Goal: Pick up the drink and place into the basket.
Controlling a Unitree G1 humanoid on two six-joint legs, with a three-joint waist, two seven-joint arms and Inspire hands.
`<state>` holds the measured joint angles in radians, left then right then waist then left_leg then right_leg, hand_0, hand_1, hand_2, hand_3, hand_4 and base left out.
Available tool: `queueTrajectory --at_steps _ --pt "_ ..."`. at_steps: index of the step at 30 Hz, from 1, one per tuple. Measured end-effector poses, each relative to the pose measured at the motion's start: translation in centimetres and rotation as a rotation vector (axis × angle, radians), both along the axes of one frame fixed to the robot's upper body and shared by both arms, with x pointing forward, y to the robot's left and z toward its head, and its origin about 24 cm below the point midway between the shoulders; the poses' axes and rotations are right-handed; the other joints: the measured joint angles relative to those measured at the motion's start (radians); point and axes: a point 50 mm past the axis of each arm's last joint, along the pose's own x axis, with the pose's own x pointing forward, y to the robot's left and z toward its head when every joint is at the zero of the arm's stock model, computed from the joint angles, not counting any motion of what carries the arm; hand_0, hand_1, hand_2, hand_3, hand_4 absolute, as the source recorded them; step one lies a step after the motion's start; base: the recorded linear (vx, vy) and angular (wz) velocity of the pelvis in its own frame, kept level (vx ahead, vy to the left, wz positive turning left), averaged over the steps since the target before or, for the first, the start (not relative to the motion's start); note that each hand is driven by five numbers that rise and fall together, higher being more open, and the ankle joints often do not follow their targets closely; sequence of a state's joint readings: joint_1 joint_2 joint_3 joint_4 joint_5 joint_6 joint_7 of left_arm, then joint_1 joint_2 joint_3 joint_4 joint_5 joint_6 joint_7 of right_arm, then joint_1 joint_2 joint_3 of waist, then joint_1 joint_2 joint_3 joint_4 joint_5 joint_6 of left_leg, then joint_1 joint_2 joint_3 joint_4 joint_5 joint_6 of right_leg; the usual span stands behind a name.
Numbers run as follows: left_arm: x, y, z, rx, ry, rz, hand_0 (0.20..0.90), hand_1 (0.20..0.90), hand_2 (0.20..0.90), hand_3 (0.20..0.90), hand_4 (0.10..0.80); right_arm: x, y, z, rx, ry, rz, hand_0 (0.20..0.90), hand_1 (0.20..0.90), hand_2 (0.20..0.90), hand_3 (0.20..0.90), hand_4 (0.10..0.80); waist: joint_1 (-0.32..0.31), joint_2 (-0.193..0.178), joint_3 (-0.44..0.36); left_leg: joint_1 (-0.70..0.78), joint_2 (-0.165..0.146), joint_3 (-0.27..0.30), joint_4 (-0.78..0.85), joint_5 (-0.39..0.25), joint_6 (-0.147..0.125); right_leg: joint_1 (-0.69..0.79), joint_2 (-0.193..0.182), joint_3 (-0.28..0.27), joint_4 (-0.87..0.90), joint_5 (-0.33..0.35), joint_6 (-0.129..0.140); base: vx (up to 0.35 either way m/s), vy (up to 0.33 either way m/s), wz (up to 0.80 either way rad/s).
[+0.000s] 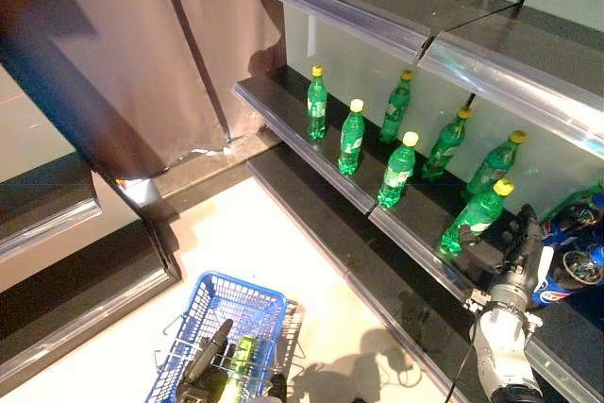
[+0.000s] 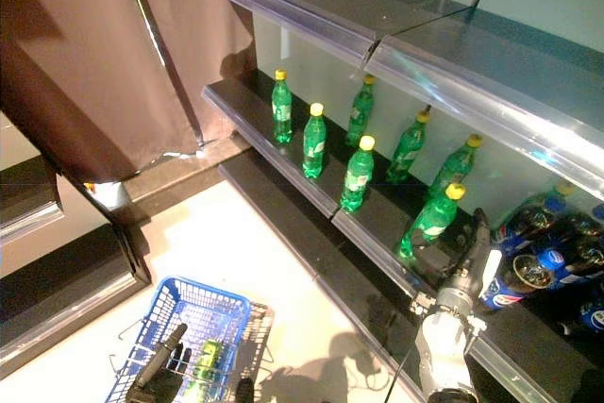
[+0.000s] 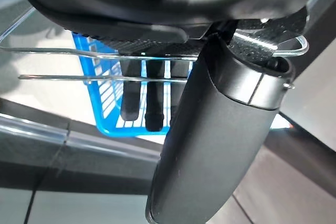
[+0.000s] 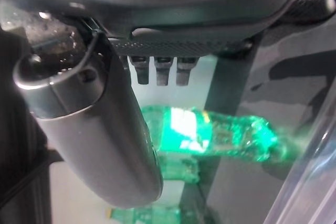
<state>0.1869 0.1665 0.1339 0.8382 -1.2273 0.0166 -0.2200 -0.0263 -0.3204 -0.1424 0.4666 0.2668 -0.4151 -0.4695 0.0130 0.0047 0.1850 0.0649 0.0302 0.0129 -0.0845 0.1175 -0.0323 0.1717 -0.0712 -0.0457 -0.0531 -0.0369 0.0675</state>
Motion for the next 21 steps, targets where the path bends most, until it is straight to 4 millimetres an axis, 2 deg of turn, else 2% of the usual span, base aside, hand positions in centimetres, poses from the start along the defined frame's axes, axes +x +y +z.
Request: queueTrajectory --at_steps 15,21 --pt "0.3 0.1 0.1 0.0 -0.001 -0.027 0.3 0.3 0.3 0.2 0.1 -0.2 -1.0 0.3 0.025 -0.022 -0.052 0.9 0.9 0.9 0.9 0.8 0.012 -0.004 0.032 0.017 -0.017 0.005 0.002 -0.004 0.018 -0.011 -0.019 0.009 0.056 -0.026 0.016 0.031 -0.007 -0.01" --pt "3.5 -0.1 1.0 0.004 -0.076 -0.063 0.3 0.3 0.3 0.2 0.1 1.8 -1.5 2.8 -0.001 -0.106 -0.038 0.9 0.9 0.9 0.9 0.8 0.018 0.003 0.097 -0.096 -0.02 0.008 0.131 -0.038 0.026 -0.115 -0.021 0.025 0.156 -0.046 0.018 -0.089 -0.047 -0.03"
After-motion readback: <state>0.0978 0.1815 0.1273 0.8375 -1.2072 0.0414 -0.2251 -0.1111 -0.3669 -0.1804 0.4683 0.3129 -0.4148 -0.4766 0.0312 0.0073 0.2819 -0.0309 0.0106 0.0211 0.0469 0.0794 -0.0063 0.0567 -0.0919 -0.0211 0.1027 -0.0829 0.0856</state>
